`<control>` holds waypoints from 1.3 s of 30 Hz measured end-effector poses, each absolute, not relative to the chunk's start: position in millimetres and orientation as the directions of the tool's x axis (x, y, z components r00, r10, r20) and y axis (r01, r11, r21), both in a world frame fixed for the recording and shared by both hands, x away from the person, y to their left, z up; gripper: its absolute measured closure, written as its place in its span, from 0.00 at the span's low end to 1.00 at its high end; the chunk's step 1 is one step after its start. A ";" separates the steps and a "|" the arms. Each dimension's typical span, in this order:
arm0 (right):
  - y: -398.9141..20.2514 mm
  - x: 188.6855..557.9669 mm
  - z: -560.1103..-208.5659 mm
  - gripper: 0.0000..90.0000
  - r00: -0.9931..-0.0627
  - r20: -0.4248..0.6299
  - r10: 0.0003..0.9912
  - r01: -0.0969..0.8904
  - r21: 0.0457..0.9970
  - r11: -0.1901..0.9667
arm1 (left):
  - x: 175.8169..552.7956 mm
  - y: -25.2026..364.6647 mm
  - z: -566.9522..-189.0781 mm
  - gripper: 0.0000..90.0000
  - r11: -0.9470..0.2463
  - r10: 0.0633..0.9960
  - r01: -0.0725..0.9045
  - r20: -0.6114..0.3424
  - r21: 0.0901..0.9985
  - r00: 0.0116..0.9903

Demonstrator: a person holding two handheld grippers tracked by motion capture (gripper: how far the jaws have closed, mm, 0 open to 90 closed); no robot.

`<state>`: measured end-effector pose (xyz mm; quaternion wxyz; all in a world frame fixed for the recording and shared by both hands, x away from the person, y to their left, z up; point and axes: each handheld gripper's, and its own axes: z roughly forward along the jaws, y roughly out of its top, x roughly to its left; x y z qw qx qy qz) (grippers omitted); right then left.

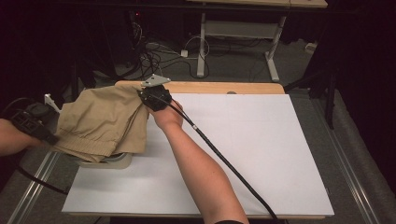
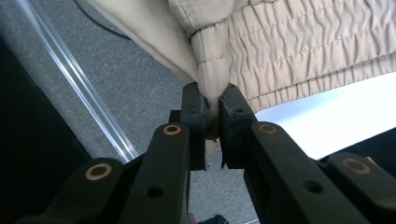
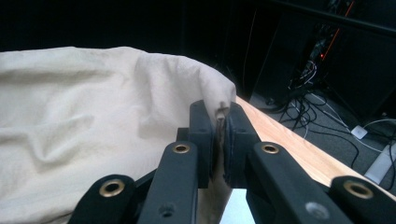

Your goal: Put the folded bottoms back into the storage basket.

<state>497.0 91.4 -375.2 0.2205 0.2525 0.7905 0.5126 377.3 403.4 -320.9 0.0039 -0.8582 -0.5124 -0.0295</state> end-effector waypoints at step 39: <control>36.5 471.0 -411.8 0.15 -0.814 0.007 0.581 0.273 0.887 0.372 | 386.3 371.7 -323.4 0.59 -0.477 0.879 0.876 0.039 0.063 0.476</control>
